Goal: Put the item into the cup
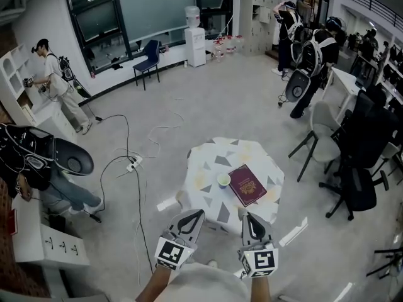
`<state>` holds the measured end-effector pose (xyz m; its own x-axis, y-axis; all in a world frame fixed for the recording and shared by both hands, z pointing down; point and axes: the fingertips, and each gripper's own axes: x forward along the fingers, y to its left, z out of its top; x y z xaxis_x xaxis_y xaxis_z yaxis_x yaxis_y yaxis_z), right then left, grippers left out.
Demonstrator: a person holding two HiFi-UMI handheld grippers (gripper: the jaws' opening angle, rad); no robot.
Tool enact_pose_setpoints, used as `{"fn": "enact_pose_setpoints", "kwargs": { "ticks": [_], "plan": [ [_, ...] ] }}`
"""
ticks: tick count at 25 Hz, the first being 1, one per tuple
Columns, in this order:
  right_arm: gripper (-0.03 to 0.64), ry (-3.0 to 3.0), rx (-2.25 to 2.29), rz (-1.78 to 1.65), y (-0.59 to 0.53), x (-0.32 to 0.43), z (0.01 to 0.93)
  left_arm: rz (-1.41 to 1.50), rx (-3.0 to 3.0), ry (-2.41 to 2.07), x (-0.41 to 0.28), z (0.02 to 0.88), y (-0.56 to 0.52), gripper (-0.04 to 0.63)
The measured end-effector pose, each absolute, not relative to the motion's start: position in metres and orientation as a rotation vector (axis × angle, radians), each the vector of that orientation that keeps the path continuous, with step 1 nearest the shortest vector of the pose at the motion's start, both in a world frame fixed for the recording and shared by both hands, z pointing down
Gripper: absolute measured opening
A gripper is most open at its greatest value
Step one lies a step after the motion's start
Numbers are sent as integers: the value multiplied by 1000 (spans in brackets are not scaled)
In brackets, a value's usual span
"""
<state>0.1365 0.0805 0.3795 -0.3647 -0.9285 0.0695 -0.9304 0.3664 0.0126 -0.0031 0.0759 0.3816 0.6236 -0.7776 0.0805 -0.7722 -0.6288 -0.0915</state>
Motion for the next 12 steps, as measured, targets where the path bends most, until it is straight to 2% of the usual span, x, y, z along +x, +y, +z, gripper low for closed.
{"fn": "enact_pose_setpoints", "kwargs": {
  "ticks": [12],
  "plan": [
    [6, -2548, 1702, 46, 38, 141, 392, -145, -2812, 1331, 9, 389, 29, 12]
  ]
}}
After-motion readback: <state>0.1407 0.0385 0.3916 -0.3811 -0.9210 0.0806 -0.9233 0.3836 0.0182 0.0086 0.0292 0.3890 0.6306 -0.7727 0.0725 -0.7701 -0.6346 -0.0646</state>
